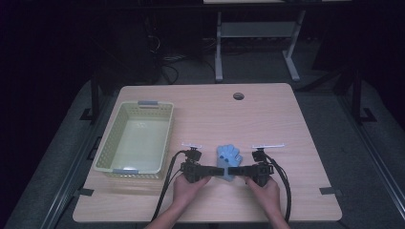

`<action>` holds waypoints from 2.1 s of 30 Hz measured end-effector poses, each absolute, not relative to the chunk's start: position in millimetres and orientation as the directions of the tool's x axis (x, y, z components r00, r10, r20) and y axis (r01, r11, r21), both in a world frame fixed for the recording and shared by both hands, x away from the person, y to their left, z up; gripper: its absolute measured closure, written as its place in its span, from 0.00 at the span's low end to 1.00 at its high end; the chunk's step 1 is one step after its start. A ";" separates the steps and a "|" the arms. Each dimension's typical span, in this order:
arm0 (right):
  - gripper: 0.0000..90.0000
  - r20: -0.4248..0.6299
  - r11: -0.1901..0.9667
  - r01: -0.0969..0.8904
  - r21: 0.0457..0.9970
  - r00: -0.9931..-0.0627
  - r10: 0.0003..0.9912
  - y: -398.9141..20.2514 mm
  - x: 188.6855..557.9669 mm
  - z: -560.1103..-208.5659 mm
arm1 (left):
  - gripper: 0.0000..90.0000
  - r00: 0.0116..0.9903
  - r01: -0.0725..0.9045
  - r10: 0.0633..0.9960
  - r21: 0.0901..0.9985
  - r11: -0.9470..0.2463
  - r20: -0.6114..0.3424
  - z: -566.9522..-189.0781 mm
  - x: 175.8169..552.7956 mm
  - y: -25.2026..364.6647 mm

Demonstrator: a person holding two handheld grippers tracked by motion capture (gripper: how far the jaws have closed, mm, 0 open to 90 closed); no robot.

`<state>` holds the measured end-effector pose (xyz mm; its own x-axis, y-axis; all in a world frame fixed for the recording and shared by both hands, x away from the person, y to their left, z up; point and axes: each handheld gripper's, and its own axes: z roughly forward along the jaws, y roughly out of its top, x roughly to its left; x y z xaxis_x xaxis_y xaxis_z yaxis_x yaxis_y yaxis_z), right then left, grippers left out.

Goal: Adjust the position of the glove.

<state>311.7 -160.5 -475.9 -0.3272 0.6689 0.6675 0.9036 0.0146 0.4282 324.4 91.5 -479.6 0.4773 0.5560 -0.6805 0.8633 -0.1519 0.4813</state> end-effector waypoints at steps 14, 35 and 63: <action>0.75 0.713 -0.026 0.910 0.415 -0.307 0.630 -158.6 315.2 -483.6 | 0.70 0.460 0.875 0.536 0.466 -0.134 -0.708 -483.8 325.6 89.4; 0.82 0.692 -0.001 0.892 0.453 -0.351 0.631 -157.5 316.2 -471.6 | 0.75 0.479 0.862 0.508 0.494 -0.116 -0.716 -479.9 325.4 92.2; 0.82 0.675 0.009 0.862 0.507 -0.403 0.618 -156.3 315.7 -441.6 | 0.74 0.539 0.823 0.482 0.555 -0.126 -0.691 -451.9 325.5 97.7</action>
<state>315.7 -156.3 -441.6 -0.4031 0.6178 0.6751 0.8620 0.0087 0.5068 325.5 97.7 -451.9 0.5392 0.4819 -0.6907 0.8226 -0.1257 0.5545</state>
